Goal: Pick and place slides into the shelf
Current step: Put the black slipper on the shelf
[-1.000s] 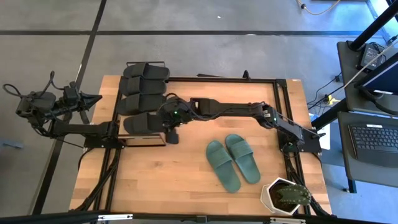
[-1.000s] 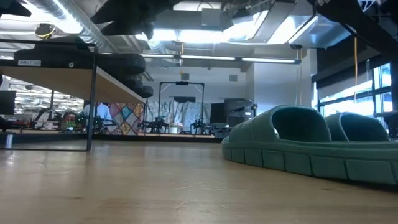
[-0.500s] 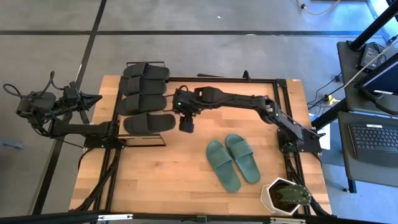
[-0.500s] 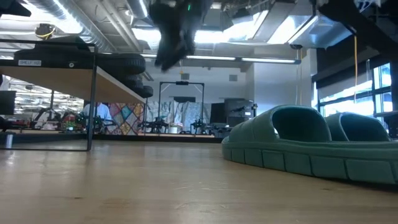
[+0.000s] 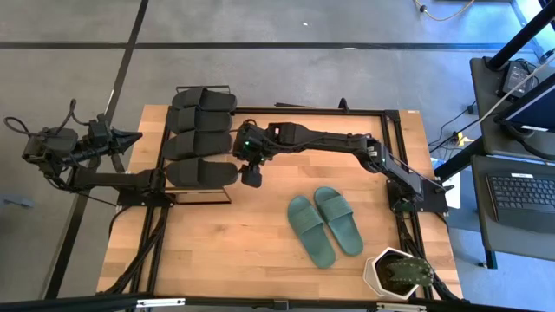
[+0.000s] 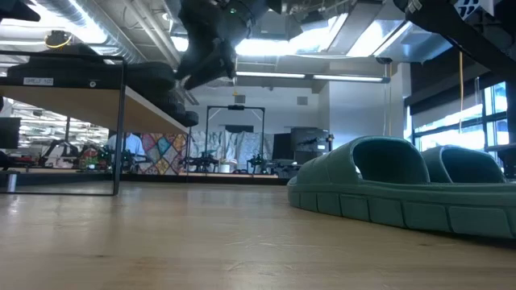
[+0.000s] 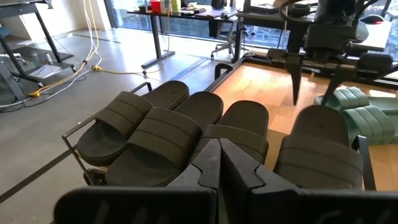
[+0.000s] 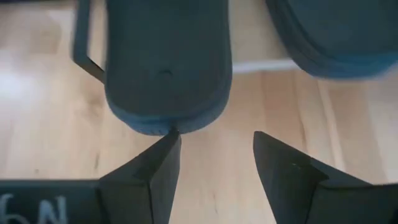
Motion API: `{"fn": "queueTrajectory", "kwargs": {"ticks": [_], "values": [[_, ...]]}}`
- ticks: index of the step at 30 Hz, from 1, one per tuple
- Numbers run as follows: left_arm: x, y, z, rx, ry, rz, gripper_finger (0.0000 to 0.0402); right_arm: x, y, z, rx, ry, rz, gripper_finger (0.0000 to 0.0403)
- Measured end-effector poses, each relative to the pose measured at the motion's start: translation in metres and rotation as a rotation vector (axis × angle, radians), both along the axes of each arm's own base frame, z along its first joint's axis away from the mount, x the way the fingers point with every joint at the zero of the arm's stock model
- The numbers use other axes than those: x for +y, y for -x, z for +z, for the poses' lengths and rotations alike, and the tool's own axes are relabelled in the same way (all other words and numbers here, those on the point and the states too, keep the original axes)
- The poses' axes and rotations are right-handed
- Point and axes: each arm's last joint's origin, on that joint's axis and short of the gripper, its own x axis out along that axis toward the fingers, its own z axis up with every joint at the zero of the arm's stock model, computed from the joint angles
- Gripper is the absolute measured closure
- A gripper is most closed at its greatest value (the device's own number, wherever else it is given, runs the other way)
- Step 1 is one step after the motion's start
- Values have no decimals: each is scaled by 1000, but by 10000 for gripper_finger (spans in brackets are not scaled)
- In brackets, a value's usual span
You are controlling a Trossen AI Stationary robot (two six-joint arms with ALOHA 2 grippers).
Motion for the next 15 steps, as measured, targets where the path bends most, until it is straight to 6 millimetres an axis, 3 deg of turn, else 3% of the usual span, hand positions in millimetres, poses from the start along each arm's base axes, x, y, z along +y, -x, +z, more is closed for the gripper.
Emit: {"fn": "queueTrajectory", "kwargs": {"ticks": [8, 15], "values": [[0, 0, 0, 1, 0, 0, 401, 1, -14, -23, -20, -51, 48, 201], [0, 0, 0, 1, 0, 0, 401, 0, -20, -19, -92, -29, 65, 201]]}}
